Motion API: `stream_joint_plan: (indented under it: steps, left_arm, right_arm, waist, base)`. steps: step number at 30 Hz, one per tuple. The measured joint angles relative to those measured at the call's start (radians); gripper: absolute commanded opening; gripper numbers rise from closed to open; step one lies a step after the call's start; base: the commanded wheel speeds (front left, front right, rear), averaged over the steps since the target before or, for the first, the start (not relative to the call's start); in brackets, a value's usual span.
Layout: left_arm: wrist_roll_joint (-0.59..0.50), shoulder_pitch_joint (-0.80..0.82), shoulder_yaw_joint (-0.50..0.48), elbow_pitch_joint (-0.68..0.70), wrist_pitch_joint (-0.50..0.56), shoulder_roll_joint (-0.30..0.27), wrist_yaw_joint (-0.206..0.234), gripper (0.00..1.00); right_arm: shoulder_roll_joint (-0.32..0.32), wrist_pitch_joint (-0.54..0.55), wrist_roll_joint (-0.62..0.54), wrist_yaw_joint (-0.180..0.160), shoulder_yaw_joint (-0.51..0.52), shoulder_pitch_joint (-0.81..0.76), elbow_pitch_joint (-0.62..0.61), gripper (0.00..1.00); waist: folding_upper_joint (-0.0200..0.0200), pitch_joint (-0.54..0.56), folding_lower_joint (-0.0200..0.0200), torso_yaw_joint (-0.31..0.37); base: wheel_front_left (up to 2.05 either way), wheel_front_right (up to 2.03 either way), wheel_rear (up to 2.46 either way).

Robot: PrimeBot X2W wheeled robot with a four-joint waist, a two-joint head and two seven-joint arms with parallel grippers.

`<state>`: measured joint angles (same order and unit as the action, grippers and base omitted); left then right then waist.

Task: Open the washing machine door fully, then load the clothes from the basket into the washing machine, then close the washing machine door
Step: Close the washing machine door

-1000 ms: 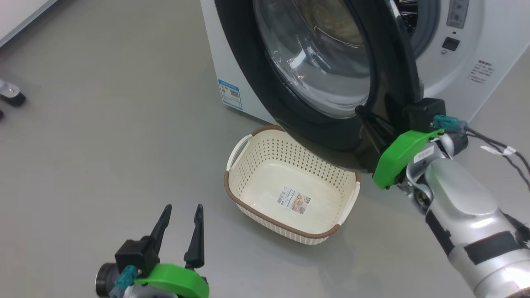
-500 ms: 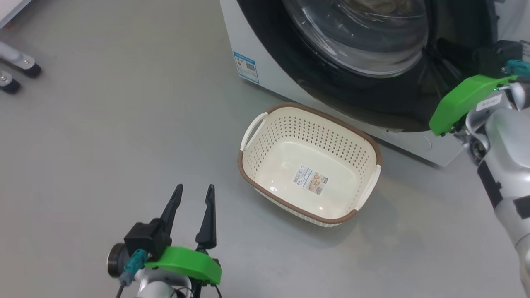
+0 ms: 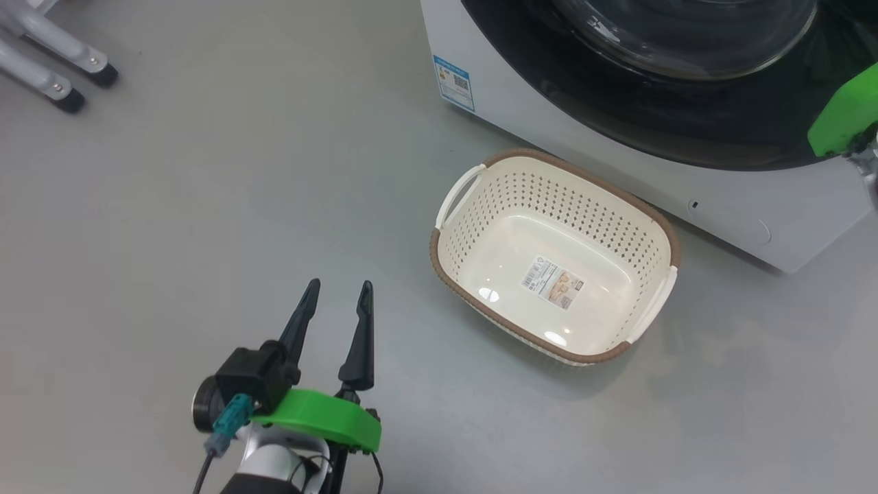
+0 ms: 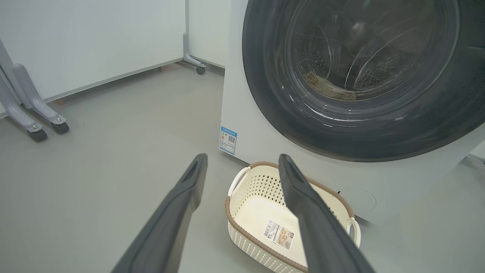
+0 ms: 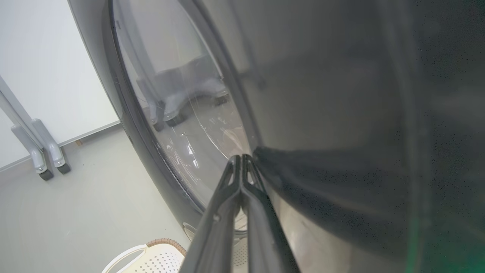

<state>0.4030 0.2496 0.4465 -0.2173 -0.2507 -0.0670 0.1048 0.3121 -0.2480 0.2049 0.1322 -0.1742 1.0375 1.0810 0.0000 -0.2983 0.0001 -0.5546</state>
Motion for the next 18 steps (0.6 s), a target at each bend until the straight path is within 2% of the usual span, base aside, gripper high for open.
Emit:
stream_joint_plan:
  steps: [9, 14, 18]
  left_arm:
    - [-0.024, 0.000, -0.024, -0.007, 0.000, 0.016, -0.016, 1.00]
    - [-0.034, 0.000, -0.028, -0.011, 0.000, 0.018, -0.025, 1.00]
    - [-0.037, 0.000, -0.038, -0.014, 0.000, 0.020, -0.025, 1.00]
  right_arm:
    - [-0.008, 0.000, -0.130, 0.003, 0.145, 0.011, 0.001, 0.00]
    - [-0.036, -0.001, -0.167, 0.003, 0.163, -0.006, -0.039, 0.00]
    - [-0.065, -0.004, -0.169, 0.002, 0.133, -0.045, -0.100, 0.00]
  waist:
    - [0.0000, 0.005, -0.0001, -0.003]
    - [0.0000, 0.011, -0.0001, 0.007]
    - [0.0000, 0.024, -0.0001, 0.021]
  base:
    - [0.00, 0.00, 0.00]
    - [0.00, 0.00, 0.00]
    - [0.00, 0.00, 0.00]
